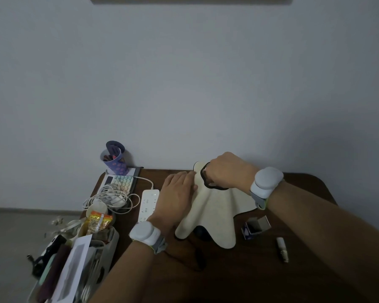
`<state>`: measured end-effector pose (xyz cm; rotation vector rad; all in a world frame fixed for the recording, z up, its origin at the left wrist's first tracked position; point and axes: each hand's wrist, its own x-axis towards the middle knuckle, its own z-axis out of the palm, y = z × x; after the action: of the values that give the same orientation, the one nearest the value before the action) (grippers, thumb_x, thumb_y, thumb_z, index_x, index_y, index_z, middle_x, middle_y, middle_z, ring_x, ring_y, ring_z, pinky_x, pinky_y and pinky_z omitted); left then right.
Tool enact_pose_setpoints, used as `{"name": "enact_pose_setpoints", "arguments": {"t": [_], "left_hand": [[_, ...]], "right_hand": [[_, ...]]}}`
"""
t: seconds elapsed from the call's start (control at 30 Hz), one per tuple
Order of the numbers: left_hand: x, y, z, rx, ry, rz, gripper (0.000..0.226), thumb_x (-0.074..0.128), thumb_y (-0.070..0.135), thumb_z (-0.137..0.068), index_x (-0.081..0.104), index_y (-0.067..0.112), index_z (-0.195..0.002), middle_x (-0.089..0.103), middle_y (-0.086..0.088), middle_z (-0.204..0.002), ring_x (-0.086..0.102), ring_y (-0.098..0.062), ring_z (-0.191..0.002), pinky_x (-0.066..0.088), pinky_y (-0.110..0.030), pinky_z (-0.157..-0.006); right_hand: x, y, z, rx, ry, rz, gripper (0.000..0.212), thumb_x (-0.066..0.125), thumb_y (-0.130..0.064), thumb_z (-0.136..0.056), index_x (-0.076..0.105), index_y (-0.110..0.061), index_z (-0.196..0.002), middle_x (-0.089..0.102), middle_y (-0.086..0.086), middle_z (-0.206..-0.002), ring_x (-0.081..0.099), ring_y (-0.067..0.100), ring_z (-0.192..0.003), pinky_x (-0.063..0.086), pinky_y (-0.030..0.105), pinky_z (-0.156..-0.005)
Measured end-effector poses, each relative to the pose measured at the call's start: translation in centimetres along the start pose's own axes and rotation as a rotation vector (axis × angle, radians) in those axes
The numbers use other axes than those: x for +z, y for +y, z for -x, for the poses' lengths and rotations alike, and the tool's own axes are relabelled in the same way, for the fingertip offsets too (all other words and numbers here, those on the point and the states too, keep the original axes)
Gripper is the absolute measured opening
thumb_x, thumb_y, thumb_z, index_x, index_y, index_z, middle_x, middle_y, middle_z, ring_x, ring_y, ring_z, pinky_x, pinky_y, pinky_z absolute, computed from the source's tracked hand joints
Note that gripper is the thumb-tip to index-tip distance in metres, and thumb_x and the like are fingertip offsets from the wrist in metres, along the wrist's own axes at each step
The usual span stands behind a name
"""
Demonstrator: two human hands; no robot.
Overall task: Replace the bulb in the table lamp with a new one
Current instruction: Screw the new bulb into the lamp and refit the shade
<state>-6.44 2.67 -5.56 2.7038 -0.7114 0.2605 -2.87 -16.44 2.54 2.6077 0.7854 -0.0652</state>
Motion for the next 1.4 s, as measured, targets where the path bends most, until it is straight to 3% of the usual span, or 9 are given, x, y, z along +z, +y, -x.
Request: {"name": "enact_pose_setpoints", "arguments": {"t": [0.3,0.4,0.57,0.7,0.83,0.93,1.03,1.23,1.4], "left_hand": [[0.31,-0.11,-0.20,-0.007,0.001,0.006,0.042,0.042,0.029,-0.107,0.051,0.015,-0.146,0.064,0.002,-0.133,0.051,-0.020,-0.134,0.032,-0.036,-0.116],[0.30,-0.17,-0.15,-0.008,0.008,0.011,0.041,0.043,0.029,-0.107,0.052,0.015,-0.145,0.065,0.002,-0.131,0.053,-0.019,-0.133,0.033,-0.036,-0.116],[0.34,0.06,-0.40,-0.005,0.000,0.005,0.042,0.042,0.030,-0.107,0.052,0.014,-0.144,0.065,0.001,-0.132,0.053,-0.020,-0.133,0.032,-0.037,-0.117],[0.33,-0.13,-0.29,-0.009,-0.003,0.009,0.041,0.043,0.028,-0.106,0.053,0.014,-0.143,0.065,0.000,-0.132,0.054,-0.021,-0.132,0.033,-0.038,-0.116],[0.31,-0.22,-0.28,-0.017,-0.009,0.010,0.041,0.043,0.029,-0.107,0.053,0.014,-0.144,0.064,0.000,-0.133,0.053,-0.021,-0.133,0.032,-0.037,-0.117],[0.41,-0.17,-0.35,-0.025,-0.021,0.008,0.042,0.041,0.030,-0.107,0.050,0.015,-0.146,0.062,0.001,-0.137,0.051,-0.019,-0.135,0.030,-0.035,-0.118],[0.42,-0.13,-0.34,-0.030,-0.030,0.010,0.043,0.039,0.031,-0.108,0.048,0.016,-0.147,0.061,0.001,-0.139,0.049,-0.018,-0.136,0.029,-0.035,-0.119],[0.40,-0.25,-0.27,-0.028,-0.024,0.022,0.042,0.040,0.031,-0.108,0.049,0.016,-0.147,0.061,0.001,-0.138,0.051,-0.018,-0.134,0.029,-0.035,-0.118],[0.49,-0.26,-0.20,-0.033,-0.019,0.039,0.041,0.040,0.031,-0.108,0.049,0.016,-0.146,0.062,0.001,-0.135,0.052,-0.018,-0.133,0.030,-0.035,-0.118]], "right_hand": [[-0.50,0.37,0.17,-0.031,-0.050,-0.043,0.020,0.046,-0.015,-0.073,0.032,-0.013,-0.060,0.043,0.000,-0.056,0.032,0.020,-0.045,0.021,0.025,-0.051],[-0.34,0.34,0.08,-0.002,-0.035,0.007,0.027,0.047,-0.019,-0.083,0.034,-0.017,-0.059,0.042,-0.001,-0.056,0.039,0.023,-0.049,0.021,0.026,-0.050],[0.08,0.57,-0.02,0.001,-0.068,0.033,0.024,0.045,-0.018,-0.088,0.039,-0.018,-0.065,0.063,0.003,-0.073,0.049,0.024,-0.054,0.022,0.027,-0.051],[-0.53,0.65,0.25,-0.035,-0.060,-0.058,0.023,0.046,-0.020,-0.085,0.036,-0.016,-0.064,0.045,-0.002,-0.060,0.046,0.027,-0.057,0.021,0.026,-0.051],[-0.46,0.36,0.07,-0.004,-0.049,-0.040,0.026,0.046,-0.020,-0.085,0.035,-0.019,-0.062,0.048,-0.002,-0.061,0.042,0.025,-0.055,0.023,0.028,-0.052],[-0.06,0.38,-0.04,0.019,-0.050,0.025,0.023,0.045,-0.024,-0.093,0.055,-0.016,-0.074,0.062,0.001,-0.075,0.048,0.026,-0.060,0.025,0.028,-0.052],[-0.10,0.58,0.05,0.007,-0.054,0.017,0.025,0.046,-0.028,-0.095,0.064,-0.013,-0.085,0.056,0.000,-0.074,0.052,0.028,-0.063,0.024,0.028,-0.053],[-0.76,0.43,0.22,0.003,-0.085,-0.060,0.021,0.048,-0.022,-0.086,0.046,-0.017,-0.066,0.047,-0.002,-0.063,0.047,0.027,-0.059,0.021,0.026,-0.052],[-0.48,0.54,0.13,0.010,-0.083,0.045,0.019,0.047,-0.023,-0.097,0.061,-0.015,-0.088,0.063,0.002,-0.084,0.050,0.027,-0.066,0.029,0.030,-0.057]]}}
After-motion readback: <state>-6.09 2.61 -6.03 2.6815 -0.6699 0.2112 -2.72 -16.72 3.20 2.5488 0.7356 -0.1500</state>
